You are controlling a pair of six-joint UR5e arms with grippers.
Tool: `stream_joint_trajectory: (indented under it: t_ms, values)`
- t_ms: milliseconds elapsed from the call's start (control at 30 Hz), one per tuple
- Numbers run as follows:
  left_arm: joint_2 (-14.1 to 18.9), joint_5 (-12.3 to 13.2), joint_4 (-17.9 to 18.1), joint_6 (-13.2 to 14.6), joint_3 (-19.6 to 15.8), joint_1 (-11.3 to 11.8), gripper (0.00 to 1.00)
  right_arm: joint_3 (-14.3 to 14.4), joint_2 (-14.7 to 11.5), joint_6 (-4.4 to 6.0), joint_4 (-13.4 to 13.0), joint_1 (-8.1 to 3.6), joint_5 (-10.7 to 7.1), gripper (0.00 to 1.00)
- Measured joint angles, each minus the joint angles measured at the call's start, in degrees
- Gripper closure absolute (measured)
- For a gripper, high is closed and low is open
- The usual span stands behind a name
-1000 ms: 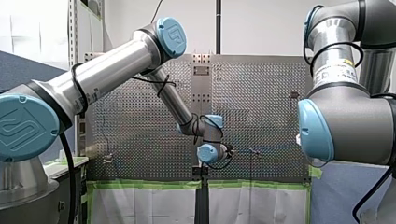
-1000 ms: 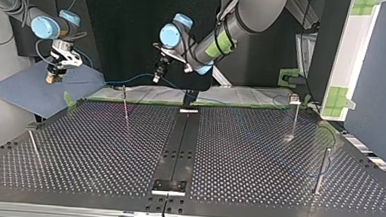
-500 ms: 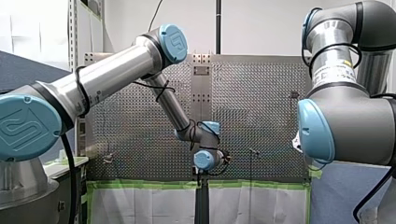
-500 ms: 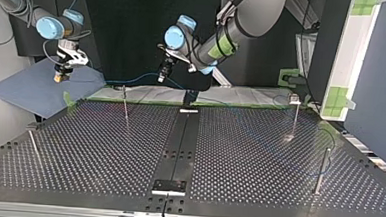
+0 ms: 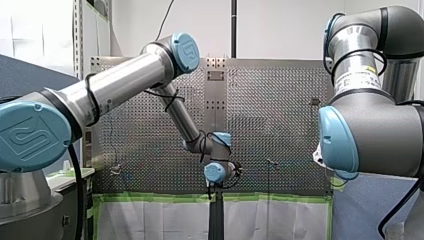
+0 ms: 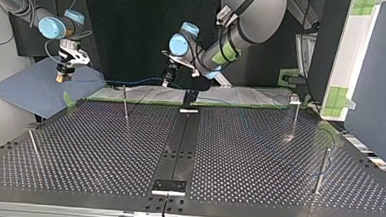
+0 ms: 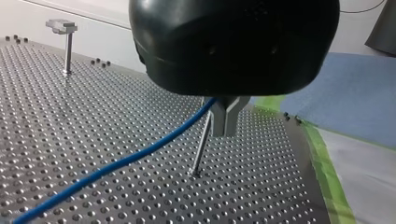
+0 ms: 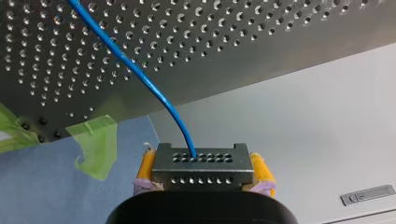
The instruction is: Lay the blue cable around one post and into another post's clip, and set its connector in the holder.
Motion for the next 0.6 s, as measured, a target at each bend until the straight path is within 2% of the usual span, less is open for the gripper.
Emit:
stream_joint_trajectory:
  t_ms: [200,600]
  values:
    - [-0.5,0.5,-0.2,-0.4,0.7,0.7,0.95,-0.5,0.2,0.56,-0.3,-0.05,-0.67,1.0]
    - [-0.6,1.1,-0.7,-0.7,0.9,2.0,0.95,-1.0,1.7,0.47,-0.8,0.0,-1.96,1.0]
